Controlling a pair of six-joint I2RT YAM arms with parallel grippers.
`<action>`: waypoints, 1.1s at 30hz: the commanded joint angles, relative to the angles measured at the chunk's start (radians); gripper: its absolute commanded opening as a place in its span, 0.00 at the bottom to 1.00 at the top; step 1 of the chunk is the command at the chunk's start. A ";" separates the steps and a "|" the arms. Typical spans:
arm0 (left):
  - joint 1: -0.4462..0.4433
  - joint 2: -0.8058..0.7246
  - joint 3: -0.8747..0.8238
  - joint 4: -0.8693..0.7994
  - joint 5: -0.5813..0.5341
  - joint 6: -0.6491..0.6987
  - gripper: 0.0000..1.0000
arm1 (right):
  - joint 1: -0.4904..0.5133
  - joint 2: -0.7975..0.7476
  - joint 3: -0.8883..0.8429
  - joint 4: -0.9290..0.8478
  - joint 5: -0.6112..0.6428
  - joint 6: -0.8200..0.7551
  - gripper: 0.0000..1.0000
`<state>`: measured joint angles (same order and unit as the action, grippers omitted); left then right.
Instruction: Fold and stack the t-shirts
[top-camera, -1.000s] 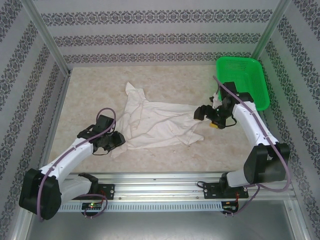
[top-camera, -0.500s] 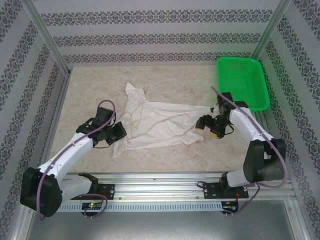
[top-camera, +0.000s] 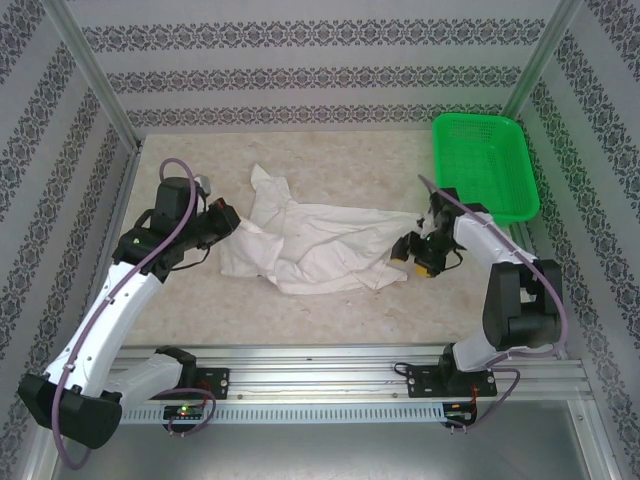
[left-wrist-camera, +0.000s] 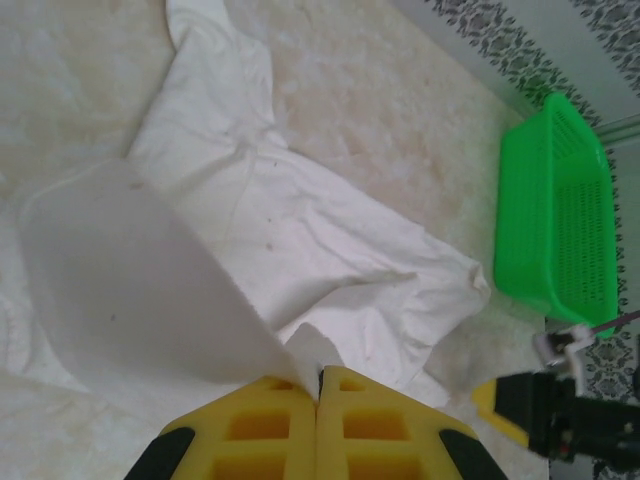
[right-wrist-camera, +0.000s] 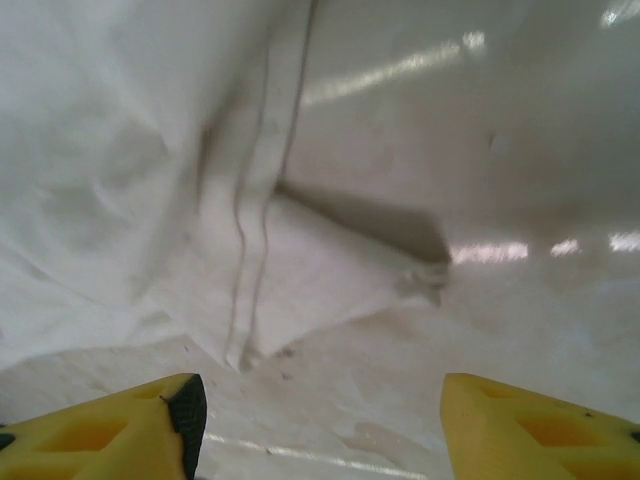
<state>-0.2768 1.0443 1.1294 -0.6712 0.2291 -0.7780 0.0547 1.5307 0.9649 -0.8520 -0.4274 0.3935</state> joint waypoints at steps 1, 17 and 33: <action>0.010 -0.012 0.000 -0.055 -0.018 0.031 0.00 | 0.009 -0.032 -0.058 0.009 -0.013 -0.005 0.58; 0.065 -0.089 -0.093 -0.063 -0.035 0.060 0.00 | 0.057 0.210 0.033 0.080 0.090 0.070 0.26; 0.086 -0.168 -0.138 -0.134 -0.076 0.105 0.00 | 0.019 -0.046 0.060 -0.109 -0.179 0.143 0.00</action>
<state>-0.2062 0.8879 1.0088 -0.7658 0.1741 -0.7033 0.0841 1.4963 1.0138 -0.8604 -0.5232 0.5228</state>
